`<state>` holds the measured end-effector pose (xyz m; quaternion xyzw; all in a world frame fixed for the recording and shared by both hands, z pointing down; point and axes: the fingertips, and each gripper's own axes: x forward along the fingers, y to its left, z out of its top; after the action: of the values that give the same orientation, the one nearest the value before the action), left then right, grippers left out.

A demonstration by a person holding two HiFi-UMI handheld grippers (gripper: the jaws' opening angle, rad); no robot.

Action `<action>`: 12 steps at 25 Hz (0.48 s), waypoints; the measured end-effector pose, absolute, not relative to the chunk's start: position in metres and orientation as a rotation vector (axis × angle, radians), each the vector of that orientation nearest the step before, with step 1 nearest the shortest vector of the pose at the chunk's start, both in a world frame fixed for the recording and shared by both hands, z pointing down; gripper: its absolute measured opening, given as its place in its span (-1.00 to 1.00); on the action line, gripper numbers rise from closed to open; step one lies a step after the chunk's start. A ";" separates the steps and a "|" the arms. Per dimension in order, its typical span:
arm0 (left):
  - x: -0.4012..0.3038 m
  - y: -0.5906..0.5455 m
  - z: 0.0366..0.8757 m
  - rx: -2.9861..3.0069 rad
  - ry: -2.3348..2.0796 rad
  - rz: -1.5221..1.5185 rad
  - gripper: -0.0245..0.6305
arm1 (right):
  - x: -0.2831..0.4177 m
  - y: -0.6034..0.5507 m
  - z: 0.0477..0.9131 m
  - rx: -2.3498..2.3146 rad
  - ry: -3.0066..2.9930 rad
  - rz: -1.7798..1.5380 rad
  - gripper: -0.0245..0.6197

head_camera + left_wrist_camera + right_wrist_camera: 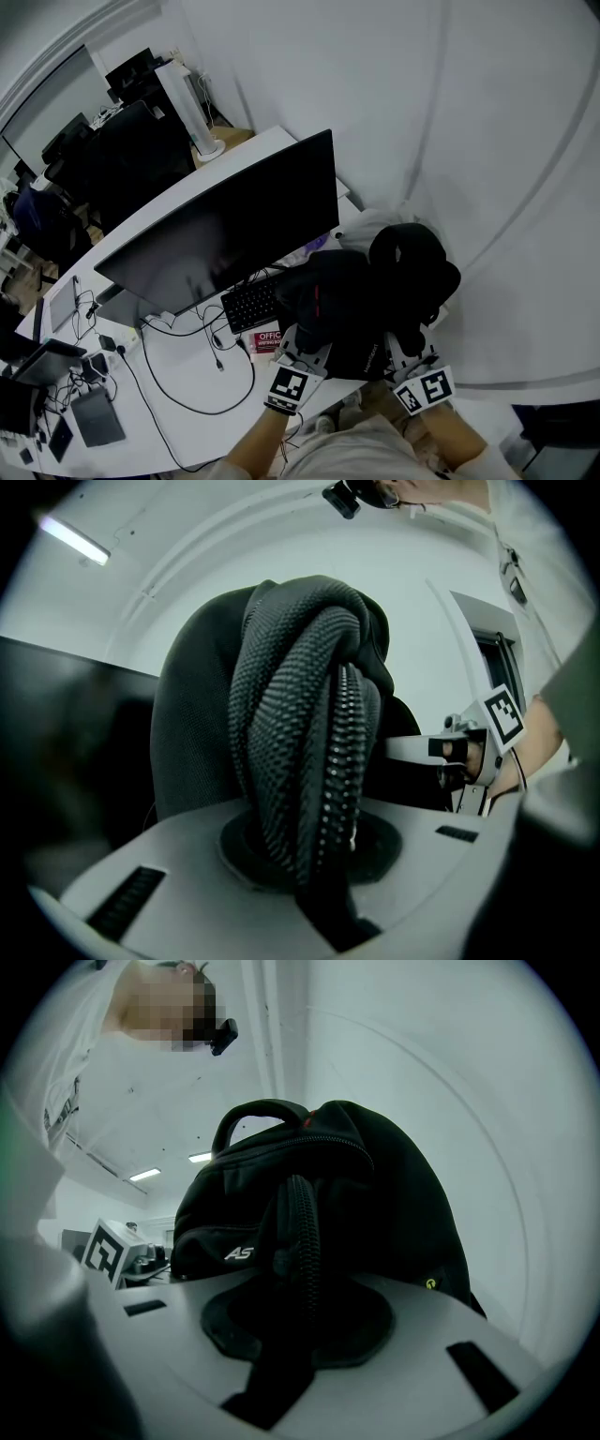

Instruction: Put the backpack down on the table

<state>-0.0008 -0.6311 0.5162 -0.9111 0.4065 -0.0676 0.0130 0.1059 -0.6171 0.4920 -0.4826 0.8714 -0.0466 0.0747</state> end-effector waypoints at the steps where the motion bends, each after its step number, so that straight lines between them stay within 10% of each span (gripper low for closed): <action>1: -0.002 -0.628 0.517 -2.825 1.258 -0.219 -0.78 | 0.105 -0.614 0.492 -1.451 2.618 -0.142 -0.72; 12: -0.009 -0.585 0.518 -2.887 1.127 -0.237 -0.21 | 0.094 -0.566 0.487 -1.517 2.637 -0.106 -0.43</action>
<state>-0.0092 -0.5850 0.5185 -0.9287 0.3625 -0.0761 0.0166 0.0944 -0.5657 0.4871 -0.4977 0.8653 -0.0348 0.0490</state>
